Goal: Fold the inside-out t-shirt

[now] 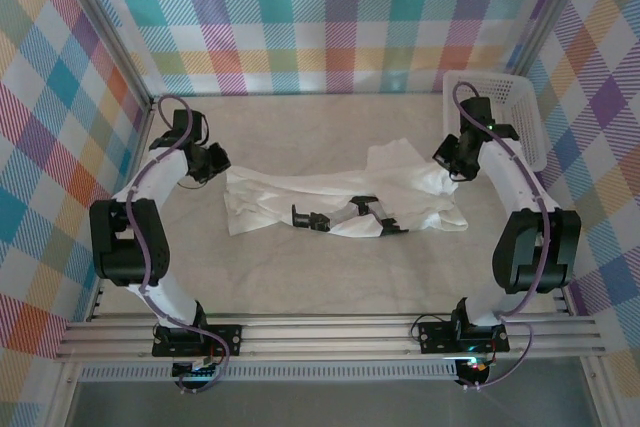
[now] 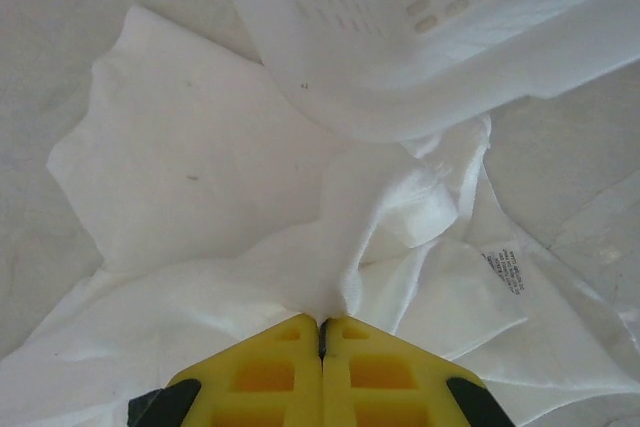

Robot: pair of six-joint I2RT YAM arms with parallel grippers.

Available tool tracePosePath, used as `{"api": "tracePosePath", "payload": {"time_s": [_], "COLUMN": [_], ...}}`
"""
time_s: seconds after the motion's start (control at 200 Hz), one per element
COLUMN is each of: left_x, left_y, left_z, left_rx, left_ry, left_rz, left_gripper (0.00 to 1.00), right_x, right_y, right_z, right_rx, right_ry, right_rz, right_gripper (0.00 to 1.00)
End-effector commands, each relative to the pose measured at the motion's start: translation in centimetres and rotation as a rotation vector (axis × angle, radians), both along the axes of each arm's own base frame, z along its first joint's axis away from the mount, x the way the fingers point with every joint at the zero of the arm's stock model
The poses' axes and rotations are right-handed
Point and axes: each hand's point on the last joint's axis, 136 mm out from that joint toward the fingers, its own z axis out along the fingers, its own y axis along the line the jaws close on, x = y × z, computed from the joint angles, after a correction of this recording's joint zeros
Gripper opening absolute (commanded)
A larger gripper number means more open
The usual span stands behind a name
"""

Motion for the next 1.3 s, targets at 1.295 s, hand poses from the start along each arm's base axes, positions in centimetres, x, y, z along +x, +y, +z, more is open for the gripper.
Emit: {"api": "tracePosePath", "payload": {"time_s": [1.295], "left_x": [6.0], "left_y": [-1.0], "left_z": [-8.4], "left_rx": [-0.290], "left_ry": [0.035], "left_rz": [0.027], "left_gripper": [0.25], "right_x": [1.7], "right_y": [0.8], "right_z": [2.1], "right_rx": [0.056], "right_ry": [-0.074], "right_rz": [0.021], "right_gripper": [0.00]}}
